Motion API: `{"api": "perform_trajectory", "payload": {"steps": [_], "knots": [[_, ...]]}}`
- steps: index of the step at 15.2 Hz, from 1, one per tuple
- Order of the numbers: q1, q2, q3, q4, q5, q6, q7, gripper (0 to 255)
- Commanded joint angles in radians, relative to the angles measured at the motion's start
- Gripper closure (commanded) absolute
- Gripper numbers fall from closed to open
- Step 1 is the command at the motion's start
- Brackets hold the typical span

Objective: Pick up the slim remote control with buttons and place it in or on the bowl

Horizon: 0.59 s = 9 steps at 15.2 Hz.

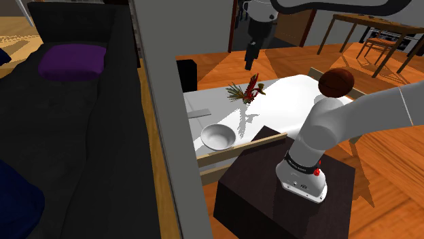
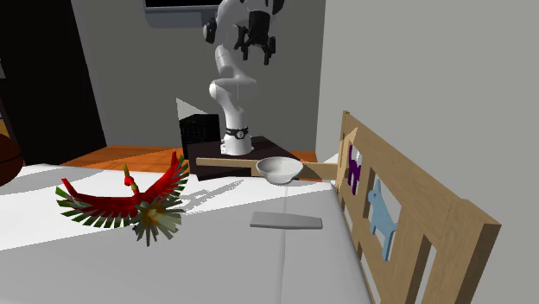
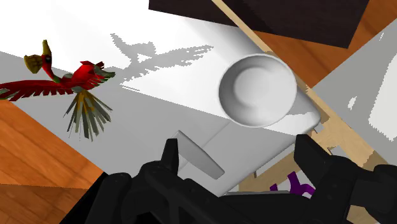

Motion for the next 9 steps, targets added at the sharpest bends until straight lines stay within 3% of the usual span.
{"api": "perform_trajectory", "payload": {"steps": [1,9], "knots": [[0.0,0.0,0.0,0.0,0.0,0.0,0.0,0],[0.019,0.189,-0.108,-0.073,-0.043,0.261,-0.183,0]]}}
